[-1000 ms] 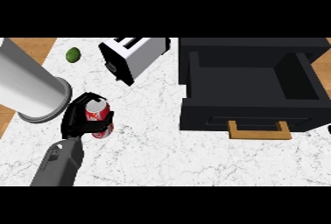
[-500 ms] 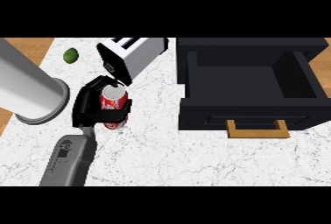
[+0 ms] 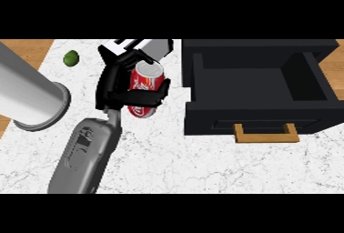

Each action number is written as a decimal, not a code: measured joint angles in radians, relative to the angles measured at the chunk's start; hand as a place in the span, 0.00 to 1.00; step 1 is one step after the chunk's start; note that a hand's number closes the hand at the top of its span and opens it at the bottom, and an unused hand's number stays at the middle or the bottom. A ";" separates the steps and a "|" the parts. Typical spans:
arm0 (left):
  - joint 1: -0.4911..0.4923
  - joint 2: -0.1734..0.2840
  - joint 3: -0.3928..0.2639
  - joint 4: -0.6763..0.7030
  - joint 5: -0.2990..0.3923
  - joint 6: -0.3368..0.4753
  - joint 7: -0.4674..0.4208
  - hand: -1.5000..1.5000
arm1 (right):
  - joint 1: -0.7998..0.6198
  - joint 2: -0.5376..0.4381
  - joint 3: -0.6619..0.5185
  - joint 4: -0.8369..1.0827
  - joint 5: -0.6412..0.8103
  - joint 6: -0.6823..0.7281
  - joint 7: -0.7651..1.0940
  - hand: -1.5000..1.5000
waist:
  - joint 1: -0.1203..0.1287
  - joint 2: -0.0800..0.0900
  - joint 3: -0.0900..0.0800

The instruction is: Pick up the can, place it into the drawer and close the drawer

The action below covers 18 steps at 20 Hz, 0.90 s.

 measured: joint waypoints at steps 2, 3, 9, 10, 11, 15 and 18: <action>-0.038 -0.001 -0.024 -0.003 -0.005 0.024 0.034 1.00 | 0.018 0.001 -0.008 -0.016 -0.012 0.008 0.000 0.00 | -0.001 0.000 0.000; -0.063 -0.001 -0.031 -0.011 -0.013 0.032 0.061 1.00 | 0.021 0.004 -0.003 -0.019 -0.006 0.005 -0.003 0.00 | -0.001 0.000 0.000; -0.263 -0.002 -0.074 0.081 -0.005 0.125 0.126 1.00 | 0.013 -0.001 -0.012 0.000 -0.006 0.014 -0.014 0.00 | -0.007 0.002 0.000; -0.297 -0.002 -0.086 0.097 0.002 0.146 0.141 1.00 | 0.003 -0.010 -0.019 -0.005 -0.015 0.013 0.001 0.00 | -0.008 0.002 0.000; -0.334 -0.002 -0.089 0.118 0.006 0.159 0.152 1.00 | 0.004 -0.012 -0.025 -0.010 -0.023 0.015 0.008 0.00 | -0.009 0.002 0.000; -0.468 -0.002 -0.108 0.220 0.031 0.222 0.171 1.00 | -0.003 -0.003 -0.008 0.000 -0.004 0.006 -0.002 0.00 | -0.013 0.003 0.000; -0.555 -0.002 -0.126 0.296 0.058 0.261 0.180 1.00 | -0.010 0.003 0.007 -0.002 0.014 0.000 0.002 0.00 | -0.016 0.004 0.000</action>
